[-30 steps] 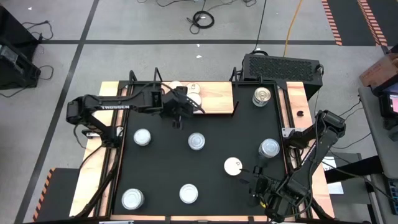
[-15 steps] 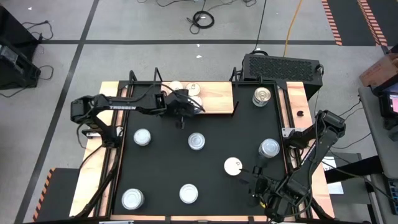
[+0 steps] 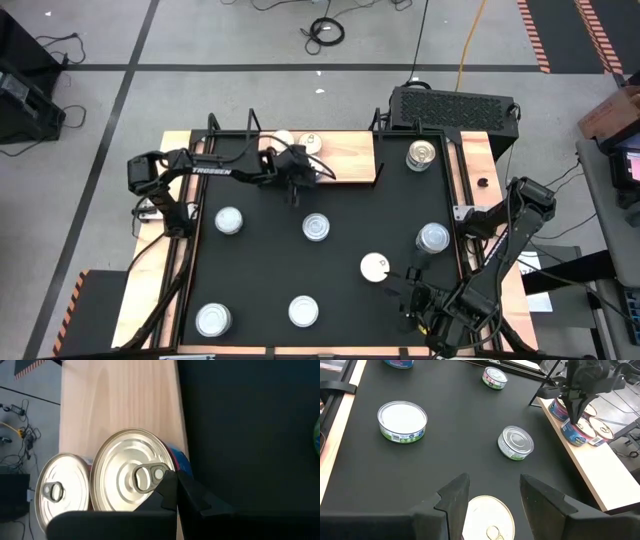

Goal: Stack canned seafood by type on shelf
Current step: Put the blue tuna can on the shelf

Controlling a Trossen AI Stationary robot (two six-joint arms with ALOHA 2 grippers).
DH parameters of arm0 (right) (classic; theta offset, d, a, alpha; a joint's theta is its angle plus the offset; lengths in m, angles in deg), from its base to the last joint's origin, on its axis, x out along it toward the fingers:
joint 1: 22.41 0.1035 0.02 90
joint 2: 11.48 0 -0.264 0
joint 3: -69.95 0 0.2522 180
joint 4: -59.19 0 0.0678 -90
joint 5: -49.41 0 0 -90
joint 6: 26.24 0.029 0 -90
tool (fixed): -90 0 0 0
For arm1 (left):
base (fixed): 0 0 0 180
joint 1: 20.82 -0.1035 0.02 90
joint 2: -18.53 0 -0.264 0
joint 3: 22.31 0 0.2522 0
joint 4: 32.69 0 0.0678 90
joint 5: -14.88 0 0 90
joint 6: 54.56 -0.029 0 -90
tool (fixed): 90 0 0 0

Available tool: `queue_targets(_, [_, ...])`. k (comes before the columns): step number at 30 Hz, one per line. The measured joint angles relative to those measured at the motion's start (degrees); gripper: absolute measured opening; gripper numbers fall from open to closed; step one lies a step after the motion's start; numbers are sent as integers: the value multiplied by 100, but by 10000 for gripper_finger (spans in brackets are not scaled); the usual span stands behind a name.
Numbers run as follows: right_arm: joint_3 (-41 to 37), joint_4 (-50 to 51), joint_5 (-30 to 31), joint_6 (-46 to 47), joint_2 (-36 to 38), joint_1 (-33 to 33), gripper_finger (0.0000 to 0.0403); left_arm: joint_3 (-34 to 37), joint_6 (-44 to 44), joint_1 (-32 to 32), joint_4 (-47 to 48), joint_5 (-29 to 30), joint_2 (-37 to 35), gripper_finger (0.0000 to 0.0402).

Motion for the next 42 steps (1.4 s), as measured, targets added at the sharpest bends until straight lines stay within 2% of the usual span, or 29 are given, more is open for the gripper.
queue_targets(20, [0, -3, 0, 0, 0, 0, 169, -4, 2, -159, -66, -131, 0, 1])
queue_targets(33, [0, -4, 0, 0, 0, 0, 169, -13, 1, -157, 13, 97, -2, 49])
queue_targets(42, [0, 0, 0, 0, 0, 0, 169, -83, 34, 74, 132, 205, -177, 57])
